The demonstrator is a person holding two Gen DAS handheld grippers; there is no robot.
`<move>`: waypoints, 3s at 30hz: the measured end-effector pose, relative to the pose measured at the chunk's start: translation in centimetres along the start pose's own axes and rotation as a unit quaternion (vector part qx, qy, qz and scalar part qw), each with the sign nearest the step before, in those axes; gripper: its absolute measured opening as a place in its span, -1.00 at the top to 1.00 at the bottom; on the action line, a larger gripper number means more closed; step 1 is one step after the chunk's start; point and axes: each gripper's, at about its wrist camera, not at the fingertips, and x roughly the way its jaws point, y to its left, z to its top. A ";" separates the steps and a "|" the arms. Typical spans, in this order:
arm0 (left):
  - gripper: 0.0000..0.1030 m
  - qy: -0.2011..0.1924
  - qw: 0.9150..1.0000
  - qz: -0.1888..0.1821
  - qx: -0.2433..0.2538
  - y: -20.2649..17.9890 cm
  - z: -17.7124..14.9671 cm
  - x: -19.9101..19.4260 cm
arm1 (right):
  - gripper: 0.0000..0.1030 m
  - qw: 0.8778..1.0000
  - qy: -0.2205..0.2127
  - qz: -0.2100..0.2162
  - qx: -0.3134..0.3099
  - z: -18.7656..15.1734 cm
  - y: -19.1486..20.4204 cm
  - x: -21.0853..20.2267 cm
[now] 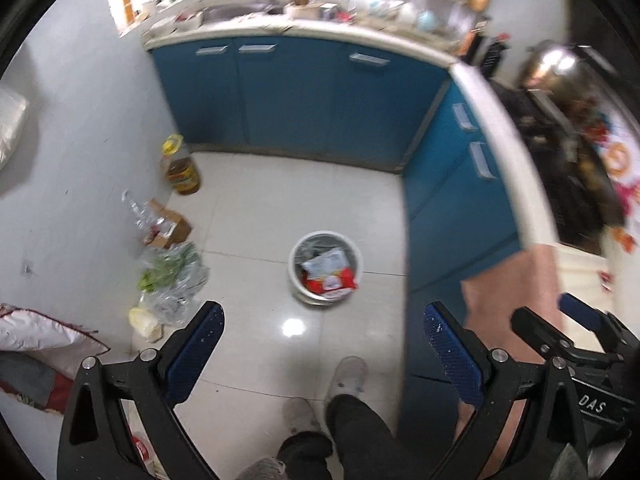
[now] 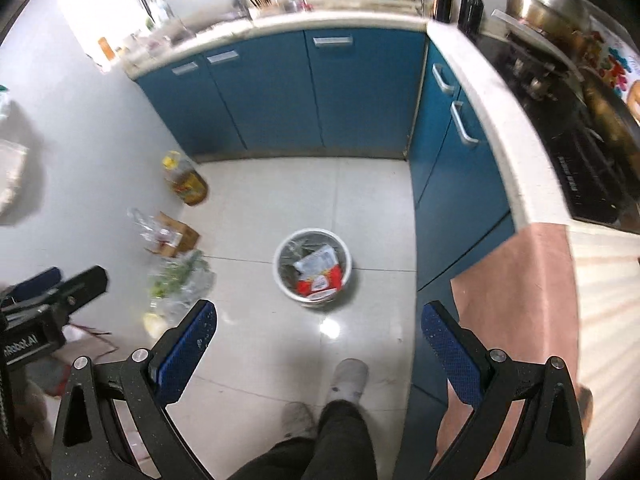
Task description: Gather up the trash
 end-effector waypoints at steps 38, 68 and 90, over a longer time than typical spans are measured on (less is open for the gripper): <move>-1.00 -0.072 0.991 -0.116 -0.001 -3.5 -4.5 -15.6 | -1.00 0.991 -0.062 0.117 -0.017 -4.4 -0.9 -20.3; -1.00 -0.058 0.991 -0.120 0.006 -4.8 -3.5 -15.3 | -1.00 0.990 -0.049 0.133 -0.022 -3.5 -2.2 -19.8; -1.00 -0.057 0.991 -0.119 0.007 -5.2 -3.9 -15.0 | -1.00 0.990 -0.049 0.128 -0.023 -3.1 -3.0 -19.3</move>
